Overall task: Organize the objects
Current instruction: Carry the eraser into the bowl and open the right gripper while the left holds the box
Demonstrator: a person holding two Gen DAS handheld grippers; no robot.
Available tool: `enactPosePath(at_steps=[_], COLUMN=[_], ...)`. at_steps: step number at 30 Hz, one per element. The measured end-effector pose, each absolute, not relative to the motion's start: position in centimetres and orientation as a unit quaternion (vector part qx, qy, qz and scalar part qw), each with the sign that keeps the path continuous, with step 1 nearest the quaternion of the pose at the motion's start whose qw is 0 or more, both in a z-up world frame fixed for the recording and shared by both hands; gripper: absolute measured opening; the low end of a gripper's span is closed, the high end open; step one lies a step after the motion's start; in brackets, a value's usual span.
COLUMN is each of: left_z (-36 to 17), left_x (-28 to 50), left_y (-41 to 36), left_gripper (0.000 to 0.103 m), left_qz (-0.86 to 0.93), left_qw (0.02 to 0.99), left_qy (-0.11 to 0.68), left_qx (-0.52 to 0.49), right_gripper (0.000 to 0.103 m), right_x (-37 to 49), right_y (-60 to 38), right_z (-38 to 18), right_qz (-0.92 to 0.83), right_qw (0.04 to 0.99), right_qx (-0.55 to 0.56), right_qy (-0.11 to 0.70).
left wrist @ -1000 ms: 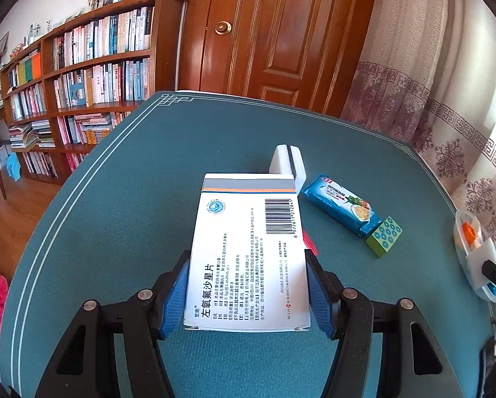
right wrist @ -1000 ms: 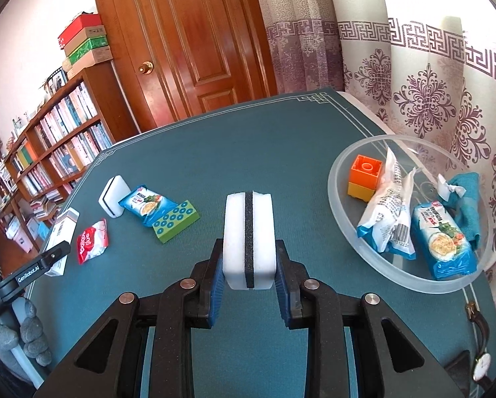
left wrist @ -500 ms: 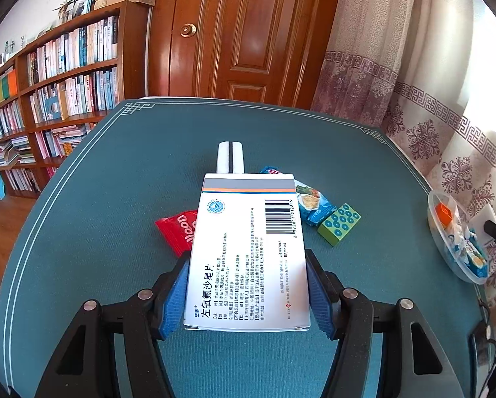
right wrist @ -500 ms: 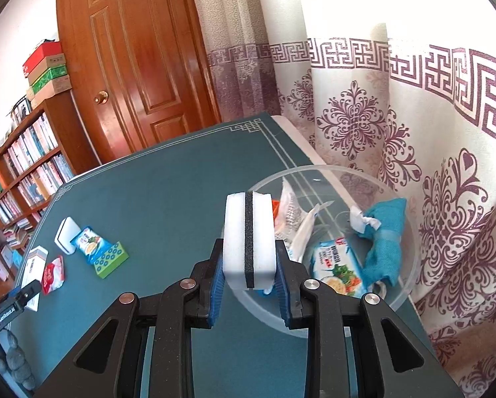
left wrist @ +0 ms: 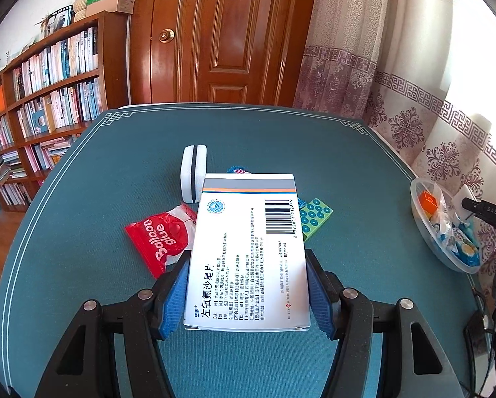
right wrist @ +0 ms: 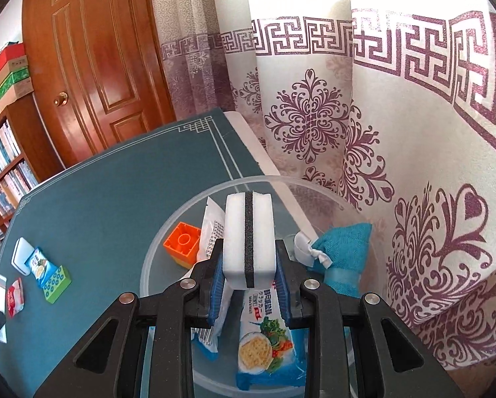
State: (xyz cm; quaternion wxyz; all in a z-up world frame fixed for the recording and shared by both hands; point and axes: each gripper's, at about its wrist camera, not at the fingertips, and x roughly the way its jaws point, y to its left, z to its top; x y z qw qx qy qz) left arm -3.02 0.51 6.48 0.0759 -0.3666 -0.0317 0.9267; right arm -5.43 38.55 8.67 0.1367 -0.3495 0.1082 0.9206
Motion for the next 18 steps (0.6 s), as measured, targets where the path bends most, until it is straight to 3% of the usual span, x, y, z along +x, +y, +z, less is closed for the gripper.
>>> enactPosePath(at_steps=[18], left_z=[5.9], left_x=[-3.3], left_y=[1.2], left_gripper=[0.066], left_qz=[0.922], left_qw=[0.085], left_qy=[-0.027], left_qx=[-0.377], right_gripper=[0.029], right_x=[-9.6], right_y=[41.6], right_z=[6.1], right_qz=[0.892], right_qw=[0.138], right_qx=[-0.399], right_qy=[0.159])
